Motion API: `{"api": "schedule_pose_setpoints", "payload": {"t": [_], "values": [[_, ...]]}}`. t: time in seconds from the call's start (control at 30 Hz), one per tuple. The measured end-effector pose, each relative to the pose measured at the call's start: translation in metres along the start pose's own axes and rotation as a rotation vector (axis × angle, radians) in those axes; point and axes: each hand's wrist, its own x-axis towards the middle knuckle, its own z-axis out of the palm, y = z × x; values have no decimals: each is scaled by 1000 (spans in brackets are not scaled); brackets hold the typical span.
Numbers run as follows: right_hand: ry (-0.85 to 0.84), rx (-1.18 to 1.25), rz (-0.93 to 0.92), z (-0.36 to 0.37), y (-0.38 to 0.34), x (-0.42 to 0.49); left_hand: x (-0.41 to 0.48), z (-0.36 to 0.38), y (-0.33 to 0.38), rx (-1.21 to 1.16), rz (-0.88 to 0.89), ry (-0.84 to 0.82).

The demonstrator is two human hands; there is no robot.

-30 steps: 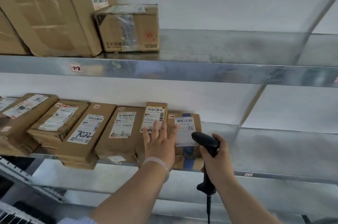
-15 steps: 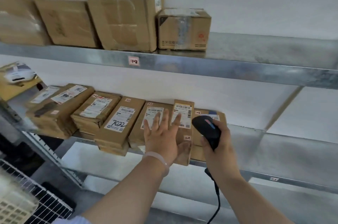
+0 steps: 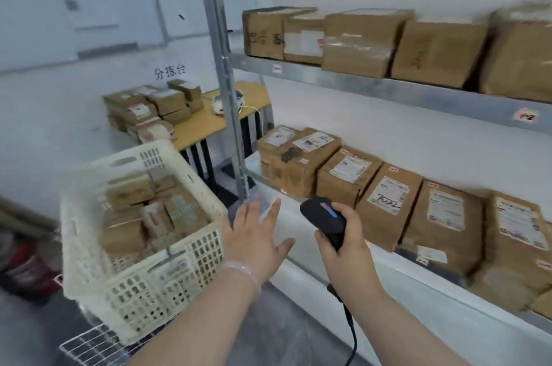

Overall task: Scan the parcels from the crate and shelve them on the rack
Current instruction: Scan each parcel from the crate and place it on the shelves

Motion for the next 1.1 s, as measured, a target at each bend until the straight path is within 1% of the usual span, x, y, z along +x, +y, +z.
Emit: {"api": "schedule_pose_setpoints", "payload": {"t": [0.1, 0.2, 0.37, 0.47, 0.6, 0.83, 0.97, 1.1], "values": [[-99, 11, -16, 60, -17, -3, -16, -10, -66, -18, -104, 45], [-183, 1, -31, 106, -31, -2, -30, -15, -114, -28, -191, 45], [-293, -16, -83, 166, -48, 14, -40, -15, -172, -55, -326, 6], [-334, -20, -83, 197, -47, 27, -35, -11, -200, -73, -378, -34], [-395, -31, -65, 230, -36, 54, -8, 0, -231, -74, -428, -72], [-438, -55, -45, 284, -17, 140, 67, 31, -281, -96, -551, -179], [-488, -95, -34, 315, -5, 179, 103, 53, -299, -156, -611, -233], [-499, -116, -6, 349, 4, 208, 124, 84, -315, -217, -637, -285]]}}
